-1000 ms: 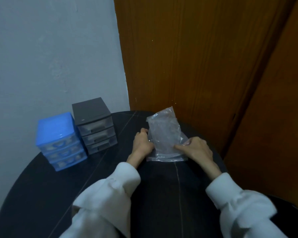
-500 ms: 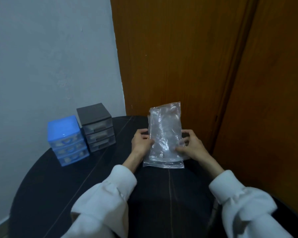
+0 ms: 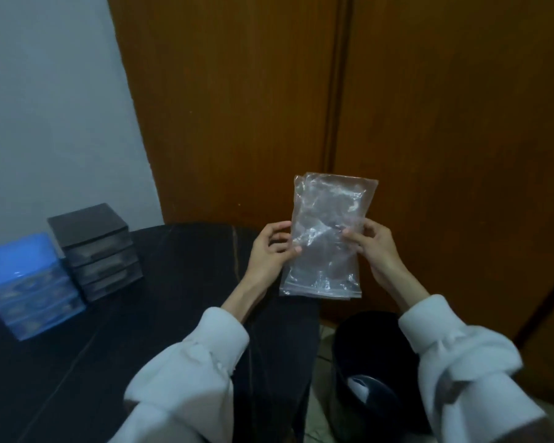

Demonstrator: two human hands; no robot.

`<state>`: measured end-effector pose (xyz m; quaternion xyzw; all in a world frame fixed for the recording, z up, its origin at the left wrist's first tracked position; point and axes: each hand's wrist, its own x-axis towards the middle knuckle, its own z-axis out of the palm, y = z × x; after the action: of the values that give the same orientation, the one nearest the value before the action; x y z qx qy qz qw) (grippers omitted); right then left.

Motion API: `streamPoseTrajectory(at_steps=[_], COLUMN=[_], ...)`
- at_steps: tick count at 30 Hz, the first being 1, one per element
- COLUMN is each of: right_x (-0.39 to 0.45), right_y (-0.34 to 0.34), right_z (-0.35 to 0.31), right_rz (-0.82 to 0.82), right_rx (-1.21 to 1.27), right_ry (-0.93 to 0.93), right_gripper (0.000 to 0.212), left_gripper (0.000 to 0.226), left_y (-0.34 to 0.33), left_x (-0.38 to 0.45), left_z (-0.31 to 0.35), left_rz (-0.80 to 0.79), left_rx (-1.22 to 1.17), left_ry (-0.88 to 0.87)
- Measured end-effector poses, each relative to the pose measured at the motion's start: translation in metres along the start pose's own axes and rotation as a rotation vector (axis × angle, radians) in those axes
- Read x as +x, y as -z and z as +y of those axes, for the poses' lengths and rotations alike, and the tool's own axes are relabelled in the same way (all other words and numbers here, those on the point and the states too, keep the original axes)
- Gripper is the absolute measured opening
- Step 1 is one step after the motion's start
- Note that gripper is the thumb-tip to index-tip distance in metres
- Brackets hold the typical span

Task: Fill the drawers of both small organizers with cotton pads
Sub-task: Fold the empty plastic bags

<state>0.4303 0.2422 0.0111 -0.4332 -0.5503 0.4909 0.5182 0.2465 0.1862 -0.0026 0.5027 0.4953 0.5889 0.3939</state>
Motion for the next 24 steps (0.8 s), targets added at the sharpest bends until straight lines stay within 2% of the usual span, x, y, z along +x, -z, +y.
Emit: streamPoseTrajectory(at_steps=[3,6,9,14,17,20,24], right_x=[-0.009,-0.023,-0.042,-0.075,-0.084,-0.088,-0.093], right_y=[0.039,0.076,0.103,0.125,0.129,0.130,0.130], right_z=[0.002,0.012,0.036,0.078,0.106,0.137,0.169], right_rz=[0.087,0.193,0.292,0.405,0.454,0.428,0.264], right_rx=[-0.035,-0.086,-0.131,-0.180,-0.202,-0.233,-0.305], right_ry=[0.044,0.056,0.006,-0.061,-0.094,-0.254,-0.614], right_gripper=[0.022,0.023,0.021,0.016,0.014,0.016,0.046], left_gripper=[0.037,0.030,0.040,0.055,0.057,0.057,0.058], left_y=[-0.024,-0.043,-0.052,-0.060,-0.062,-0.061,-0.060], left_x=[-0.007,-0.021,-0.034,-0.044,-0.046,-0.046,-0.046], left_z=[-0.017,-0.043,-0.063,-0.084,-0.087,-0.088,-0.087], left_rz=[-0.055,-0.074,-0.055,-0.144,-0.141,-0.129,-0.140], left_rx=[0.100,0.316,0.585,0.909,1.005,1.018,1.049], left_ry=[-0.033,-0.060,-0.085,-0.028,-0.059,-0.063,-0.079])
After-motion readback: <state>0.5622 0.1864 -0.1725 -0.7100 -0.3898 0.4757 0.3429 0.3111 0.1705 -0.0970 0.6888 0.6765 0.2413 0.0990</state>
